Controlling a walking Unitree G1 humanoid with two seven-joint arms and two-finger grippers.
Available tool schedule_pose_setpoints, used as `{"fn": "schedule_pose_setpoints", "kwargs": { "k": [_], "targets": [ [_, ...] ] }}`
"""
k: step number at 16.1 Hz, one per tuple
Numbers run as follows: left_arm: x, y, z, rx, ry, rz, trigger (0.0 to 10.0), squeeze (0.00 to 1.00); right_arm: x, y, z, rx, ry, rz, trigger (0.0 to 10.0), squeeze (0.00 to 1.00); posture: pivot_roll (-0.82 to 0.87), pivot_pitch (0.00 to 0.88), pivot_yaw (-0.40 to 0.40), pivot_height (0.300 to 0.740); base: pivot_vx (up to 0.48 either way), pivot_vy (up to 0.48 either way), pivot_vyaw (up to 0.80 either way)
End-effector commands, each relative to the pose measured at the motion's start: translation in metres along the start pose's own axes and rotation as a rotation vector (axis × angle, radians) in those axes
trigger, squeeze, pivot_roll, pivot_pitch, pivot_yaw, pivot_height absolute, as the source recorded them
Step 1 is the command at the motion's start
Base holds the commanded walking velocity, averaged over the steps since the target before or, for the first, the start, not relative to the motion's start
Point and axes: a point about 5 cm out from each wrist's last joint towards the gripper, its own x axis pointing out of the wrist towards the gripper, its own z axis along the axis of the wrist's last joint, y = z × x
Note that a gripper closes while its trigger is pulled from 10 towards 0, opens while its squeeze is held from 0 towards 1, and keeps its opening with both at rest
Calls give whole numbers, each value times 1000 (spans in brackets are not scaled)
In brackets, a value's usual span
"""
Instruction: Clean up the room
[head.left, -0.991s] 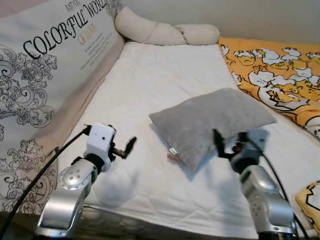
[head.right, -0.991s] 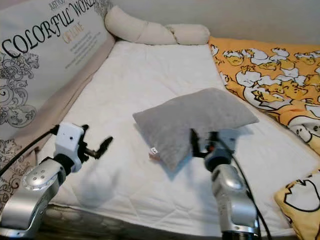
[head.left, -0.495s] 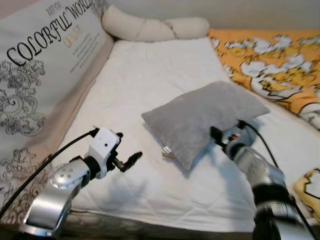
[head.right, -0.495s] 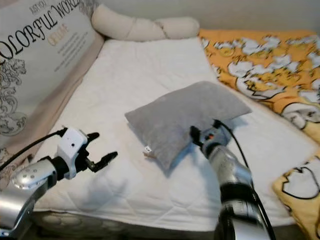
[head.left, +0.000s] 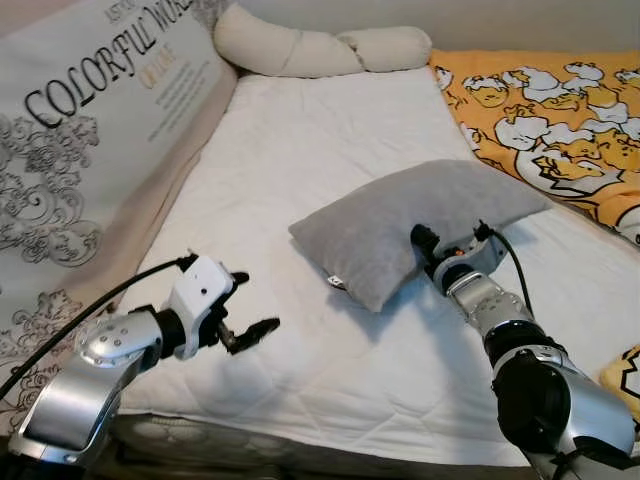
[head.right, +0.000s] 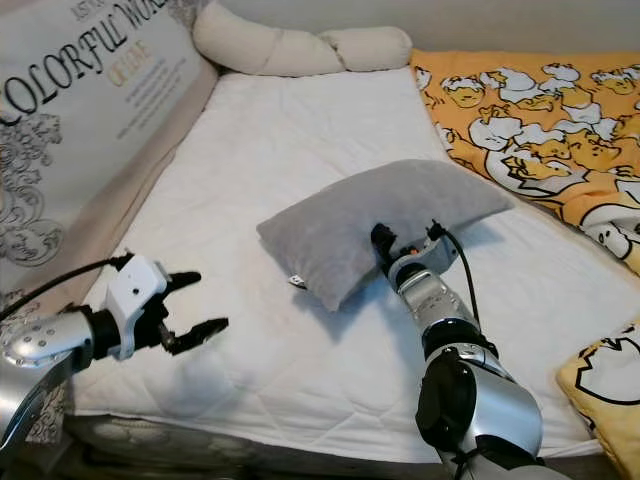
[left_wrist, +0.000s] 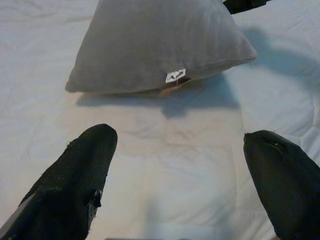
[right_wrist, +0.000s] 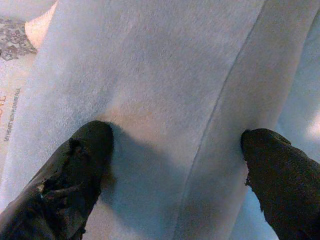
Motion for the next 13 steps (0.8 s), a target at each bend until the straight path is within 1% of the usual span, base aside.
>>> {"fn": "schedule_pose_setpoints", "kwargs": {
  "k": [1, 3, 9, 13],
  "targets": [
    [-3, 4, 5, 15, -8, 11, 10000, 0, 3, 10, -4, -17, 17, 24, 0, 0, 144, 0, 54, 740, 0, 0, 0],
    [-2, 3, 5, 12, -9, 7, 10000, 0, 3, 9, -9, -54, 45, 1, 0, 0, 141, 0, 51, 740, 0, 0, 0],
    [0, 0, 4, -2, -10, -9, 10000, 0, 3, 6, -8, -63, 49, -21, 0, 0, 148, 0, 37, 740, 0, 0, 0],
    [0, -4, 0, -11, -2, -21, 10000, 0, 3, 4, -8, -63, 51, -43, 0, 0, 121, 0, 55, 740, 0, 0, 0]
  ]
}}
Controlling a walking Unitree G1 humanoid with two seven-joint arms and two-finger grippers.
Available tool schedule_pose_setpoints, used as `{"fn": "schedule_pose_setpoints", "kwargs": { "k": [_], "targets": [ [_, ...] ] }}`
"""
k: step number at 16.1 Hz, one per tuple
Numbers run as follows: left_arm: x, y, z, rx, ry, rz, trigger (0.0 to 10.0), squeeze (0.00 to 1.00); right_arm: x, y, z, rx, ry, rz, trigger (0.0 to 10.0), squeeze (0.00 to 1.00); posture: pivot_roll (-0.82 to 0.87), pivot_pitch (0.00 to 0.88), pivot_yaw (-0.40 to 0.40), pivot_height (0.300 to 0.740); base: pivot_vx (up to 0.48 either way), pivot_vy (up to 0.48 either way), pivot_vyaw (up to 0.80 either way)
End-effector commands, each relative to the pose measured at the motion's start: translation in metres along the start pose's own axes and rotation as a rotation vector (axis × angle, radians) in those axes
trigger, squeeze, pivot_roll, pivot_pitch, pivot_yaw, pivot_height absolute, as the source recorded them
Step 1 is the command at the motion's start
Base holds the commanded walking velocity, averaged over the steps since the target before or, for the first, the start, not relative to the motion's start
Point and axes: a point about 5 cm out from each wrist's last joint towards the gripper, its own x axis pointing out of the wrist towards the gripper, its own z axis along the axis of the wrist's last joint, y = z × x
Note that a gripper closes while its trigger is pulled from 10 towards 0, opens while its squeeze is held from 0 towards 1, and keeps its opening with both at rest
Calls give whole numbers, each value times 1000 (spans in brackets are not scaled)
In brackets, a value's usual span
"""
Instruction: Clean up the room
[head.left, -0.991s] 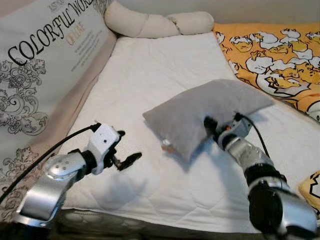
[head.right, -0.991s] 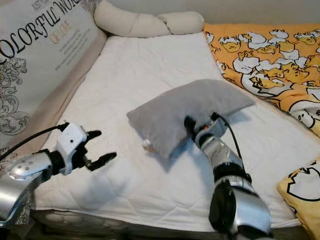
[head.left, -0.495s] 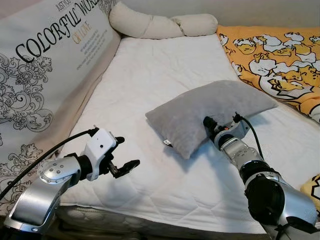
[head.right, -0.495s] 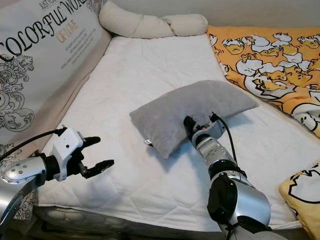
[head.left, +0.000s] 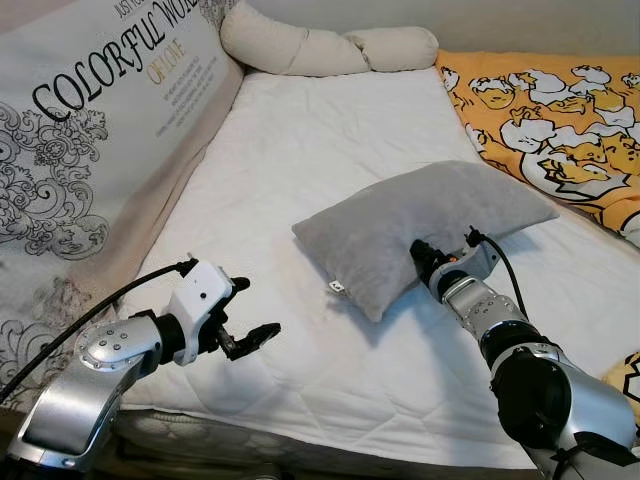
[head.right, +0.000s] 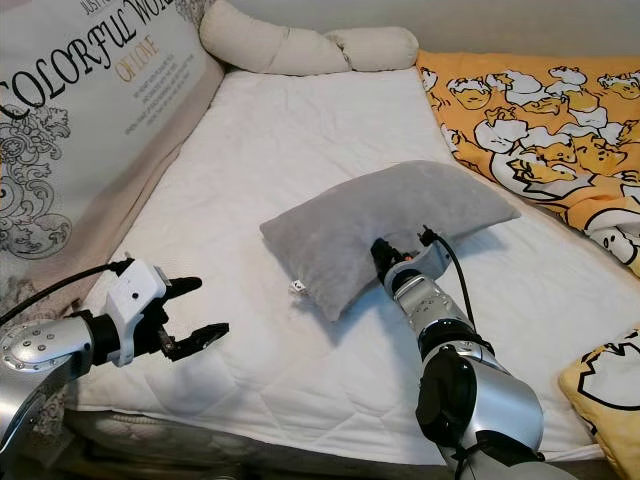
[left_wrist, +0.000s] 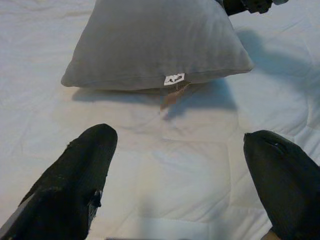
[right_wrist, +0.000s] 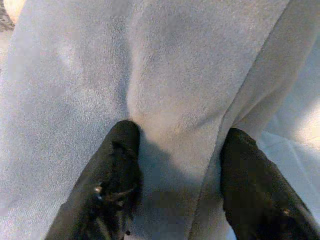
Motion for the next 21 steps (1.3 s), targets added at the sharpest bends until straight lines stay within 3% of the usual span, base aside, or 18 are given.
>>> {"fn": "schedule_pose_setpoints", "kwargs": {
  "k": [1, 7, 9, 13, 17, 19, 21],
  "targets": [
    [2, -1, 2, 6, 0, -12, 10000, 0, 2, 6, 0, -17, 18, -9, 0, 0, 118, 0, 55, 740, 0, 0, 0],
    [3, -4, 2, 1, -3, -11, 10000, 0, 2, 6, 4, -31, -1, -23, 0, 0, 118, 0, 57, 740, 0, 0, 0],
    [2, -3, 1, -1, 0, -2, 10000, 0, 3, 14, 4, -68, 9, 2, 0, 0, 116, 0, 57, 740, 0, 0, 0],
    [-10, 8, -7, -14, 18, 99, 10000, 0, 7, 48, 9, -61, 7, 106, 0, 0, 118, 0, 54, 740, 0, 0, 0],
    [-32, 40, -10, -17, 20, 282, 10000, 0, 7, 100, 18, -81, 12, 277, 0, 0, 115, 0, 58, 740, 0, 0, 0],
    [-35, 48, -8, -22, 2, 335, 10000, 0, 6, 114, 21, -84, 18, 333, 0, 0, 112, 0, 62, 740, 0, 0, 0],
    [-36, 64, -1, -40, -45, 464, 10000, 0, 2, 131, 26, -76, 41, 428, 0, 0, 109, 0, 64, 740, 0, 0, 0]
  ]
}}
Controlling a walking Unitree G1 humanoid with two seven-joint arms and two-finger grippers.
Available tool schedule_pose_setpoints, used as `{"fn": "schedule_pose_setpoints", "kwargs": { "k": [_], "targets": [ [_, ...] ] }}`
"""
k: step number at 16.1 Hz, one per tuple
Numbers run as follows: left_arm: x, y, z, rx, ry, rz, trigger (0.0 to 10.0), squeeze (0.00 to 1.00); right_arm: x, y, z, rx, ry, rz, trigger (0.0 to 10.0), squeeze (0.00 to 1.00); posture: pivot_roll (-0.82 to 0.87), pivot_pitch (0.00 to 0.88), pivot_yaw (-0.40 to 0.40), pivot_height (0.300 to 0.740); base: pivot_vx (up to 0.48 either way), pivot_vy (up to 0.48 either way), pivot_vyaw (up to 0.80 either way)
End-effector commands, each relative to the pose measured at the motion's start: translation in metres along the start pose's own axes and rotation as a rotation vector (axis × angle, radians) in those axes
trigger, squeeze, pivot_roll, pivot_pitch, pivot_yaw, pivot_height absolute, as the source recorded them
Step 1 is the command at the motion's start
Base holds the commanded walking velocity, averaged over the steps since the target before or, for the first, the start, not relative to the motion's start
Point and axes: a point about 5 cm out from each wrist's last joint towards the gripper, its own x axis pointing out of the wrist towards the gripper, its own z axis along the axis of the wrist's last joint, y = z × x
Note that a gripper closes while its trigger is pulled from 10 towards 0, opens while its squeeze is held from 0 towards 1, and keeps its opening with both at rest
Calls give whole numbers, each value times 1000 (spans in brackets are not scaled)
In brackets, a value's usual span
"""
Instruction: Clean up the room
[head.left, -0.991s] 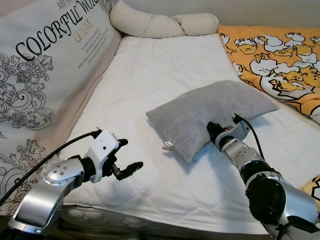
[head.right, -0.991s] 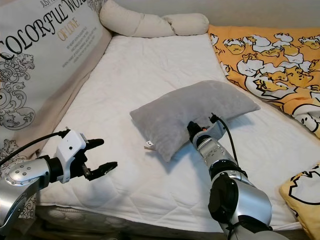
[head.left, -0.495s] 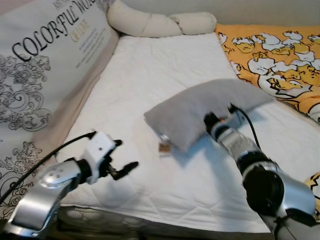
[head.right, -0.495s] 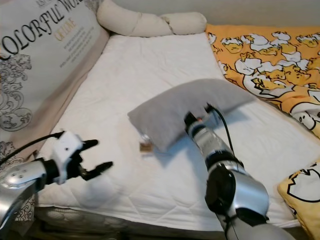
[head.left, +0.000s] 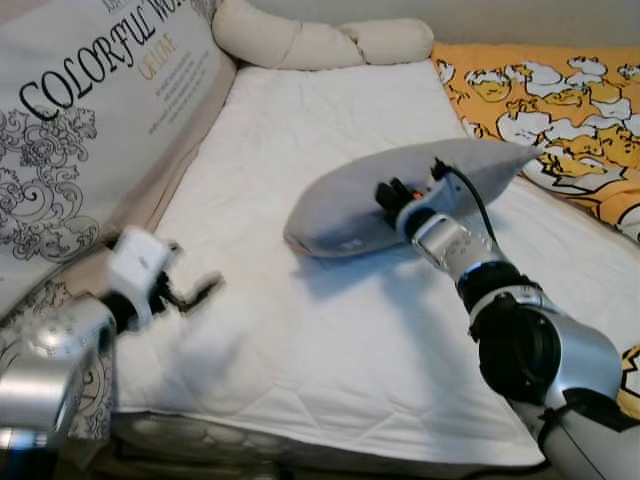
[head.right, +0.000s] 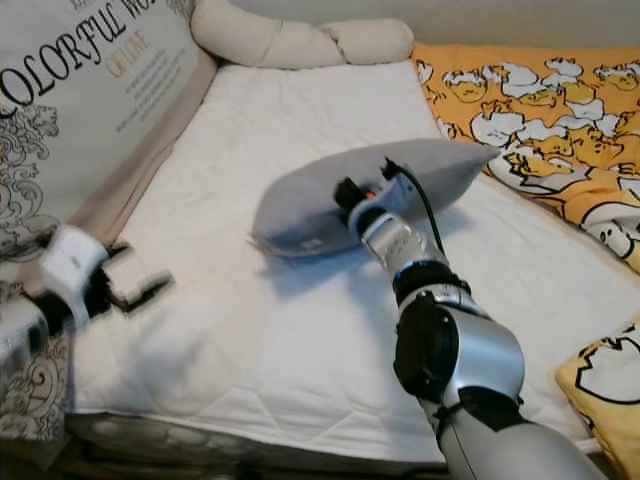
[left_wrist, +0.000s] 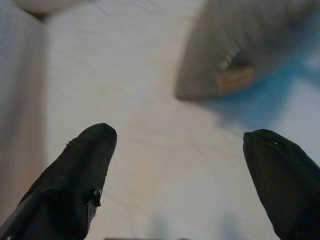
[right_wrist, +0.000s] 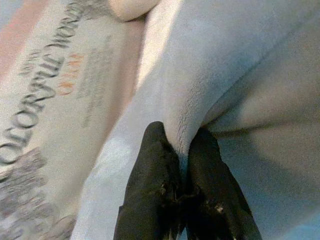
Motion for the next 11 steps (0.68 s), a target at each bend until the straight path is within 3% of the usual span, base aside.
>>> {"fn": "schedule_pose_setpoints", "kwargs": {
  "k": [1, 3, 4, 6, 8, 9, 10, 11],
  "targets": [
    [0, 8, 2, -1, -14, 62, 10000, 0, 3, 22, 12, -15, -16, 98, 0, 0, 109, 0, 63, 740, 0, 0, 0],
    [3, 24, 15, -61, -74, 190, 10000, 0, -6, 26, 29, 50, 20, 202, 0, 0, 101, 0, 66, 740, 0, 0, 0],
    [3, 26, 15, -72, -79, 204, 10000, 0, -7, 26, 32, 73, 26, 214, 0, 0, 101, 0, 66, 740, 0, 0, 0],
    [4, 40, 20, -147, -107, 301, 10000, 0, -25, 22, 38, 93, 97, 326, 0, 0, 92, 0, 71, 740, 0, 0, 0],
    [5, 45, 22, -165, -116, 325, 10000, 0, -42, 17, 37, 102, 128, 421, 0, 0, 80, 0, 82, 740, 0, 0, 0],
    [8, 47, 24, -181, -128, 330, 10000, 0, -62, 5, 31, 92, 169, 496, 0, 0, 75, 0, 86, 740, 0, 0, 0],
    [11, 47, 26, -188, -132, 329, 10000, 0, -70, -5, 26, 88, 184, 503, 0, 0, 61, 0, 97, 740, 0, 0, 0],
    [20, 42, 29, -198, -136, 285, 10000, 0, -80, -44, 13, 75, 208, 407, 0, 0, 41, 0, 114, 740, 0, 0, 0]
  ]
}}
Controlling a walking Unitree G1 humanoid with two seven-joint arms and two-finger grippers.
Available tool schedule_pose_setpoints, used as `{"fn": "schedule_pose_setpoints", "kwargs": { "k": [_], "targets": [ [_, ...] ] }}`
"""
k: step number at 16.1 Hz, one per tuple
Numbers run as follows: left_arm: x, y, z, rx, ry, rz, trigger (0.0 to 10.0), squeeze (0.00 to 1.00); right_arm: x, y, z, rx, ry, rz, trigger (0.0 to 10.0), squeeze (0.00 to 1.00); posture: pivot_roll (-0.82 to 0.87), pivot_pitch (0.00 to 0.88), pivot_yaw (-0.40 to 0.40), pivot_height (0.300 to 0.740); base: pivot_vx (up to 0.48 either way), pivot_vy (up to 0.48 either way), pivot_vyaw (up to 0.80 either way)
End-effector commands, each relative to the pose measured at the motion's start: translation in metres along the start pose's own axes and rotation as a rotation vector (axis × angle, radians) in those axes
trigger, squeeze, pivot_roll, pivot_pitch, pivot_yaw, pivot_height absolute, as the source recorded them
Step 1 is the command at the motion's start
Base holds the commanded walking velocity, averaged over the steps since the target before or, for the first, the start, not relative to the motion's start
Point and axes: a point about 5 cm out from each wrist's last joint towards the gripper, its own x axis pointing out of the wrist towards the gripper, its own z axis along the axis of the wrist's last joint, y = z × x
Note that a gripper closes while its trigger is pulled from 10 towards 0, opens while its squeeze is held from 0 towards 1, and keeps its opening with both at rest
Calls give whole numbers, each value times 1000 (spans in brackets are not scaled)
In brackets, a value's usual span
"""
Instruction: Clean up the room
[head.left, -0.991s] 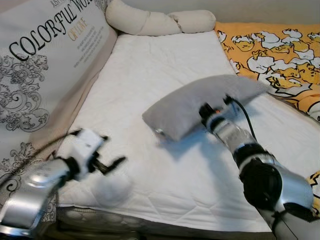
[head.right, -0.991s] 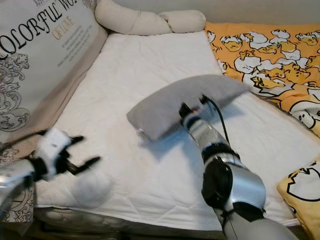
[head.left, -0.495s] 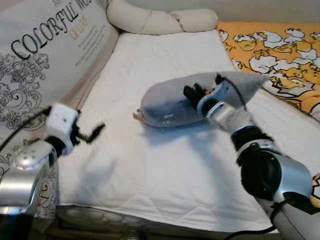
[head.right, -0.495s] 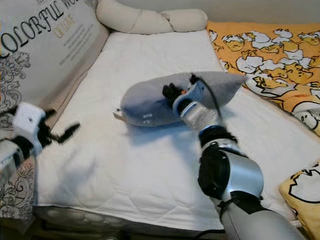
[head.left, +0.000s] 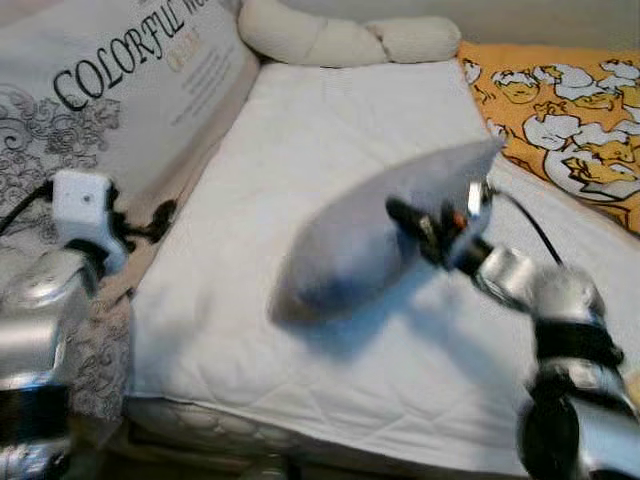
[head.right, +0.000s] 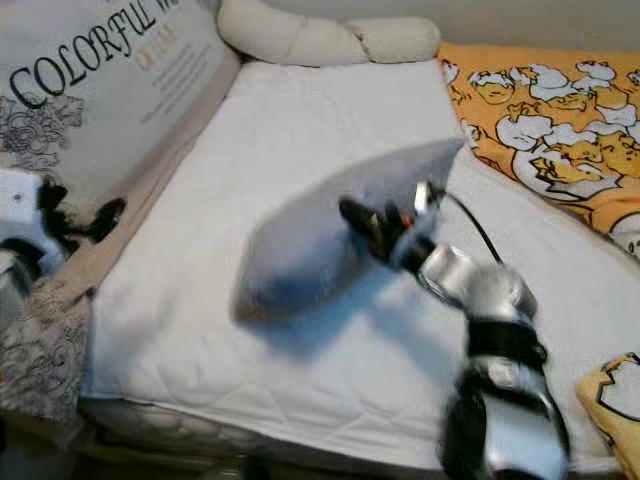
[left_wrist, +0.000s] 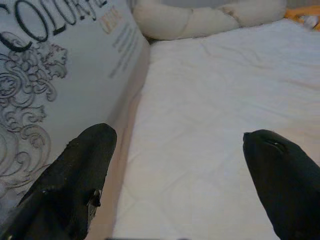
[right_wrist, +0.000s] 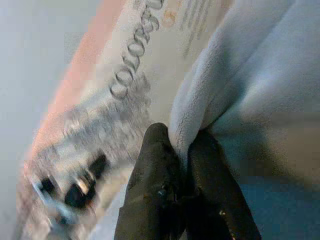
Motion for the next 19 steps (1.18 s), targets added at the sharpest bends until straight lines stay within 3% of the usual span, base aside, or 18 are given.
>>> {"fn": "schedule_pose_setpoints", "kwargs": {
  "k": [1, 2, 4, 5, 6, 8, 10, 13, 15, 16, 18, 19],
  "targets": [
    [7, -8, -1, -8, 13, -56, 10000, 0, -15, -24, -8, -34, 10, -93, 0, 0, 30, 0, 124, 740, 0, 0, 0],
    [16, -19, -2, -4, 23, -117, 10000, 0, -30, -47, -18, -53, 31, -226, 0, 0, 21, 0, 129, 740, 0, 0, 0],
    [38, -47, -6, 12, 47, -254, 10000, 55, -54, -73, -32, -123, 66, -431, 0, 0, 5, 0, 133, 740, 0, 0, 0],
    [52, -62, -10, 2, 58, -313, 10000, 878, -62, -80, -35, -170, 91, -498, 0, 0, 1, 0, 133, 740, 0, 0, 0],
    [61, -70, -14, -44, 81, -336, 10000, 1000, -66, -83, -37, -198, 110, -525, 0, 0, -2, 0, 128, 740, 0, 0, 0],
    [81, -93, -22, -25, 133, -340, 10000, 1000, -74, -90, -43, -267, 173, -541, 0, 0, -15, 0, 126, 740, 0, 0, 0],
    [90, -109, -28, 0, 181, -319, 10000, 1000, -81, -94, -52, -326, 252, -536, 0, 0, -32, 0, 134, 740, 0, 0, 0],
    [88, -131, -52, 84, 273, -303, 10000, 1000, -89, -93, -50, -361, 255, -519, 0, 0, -86, 0, 167, 740, 0, 0, 0],
    [73, -171, -86, 73, 390, -440, 10000, 1000, -91, -92, -45, -381, 227, -518, 0, 0, -107, 0, 172, 740, 0, 0, 0],
    [67, -187, -91, 58, 396, -538, 10000, 1000, -87, -91, -45, -394, 225, -512, 0, 0, -108, 0, 166, 740, 0, 0, 0],
    [64, -205, -87, -85, 368, -659, 10000, 1000, -76, -89, -42, -437, 218, -511, 0, 0, -93, 0, 152, 740, 0, 0, 0],
    [63, -208, -79, -165, 342, -764, 10000, 1000, -57, -83, -38, -483, 202, -493, 0, 0, -83, 0, 144, 740, 0, 0, 0]
  ]
}}
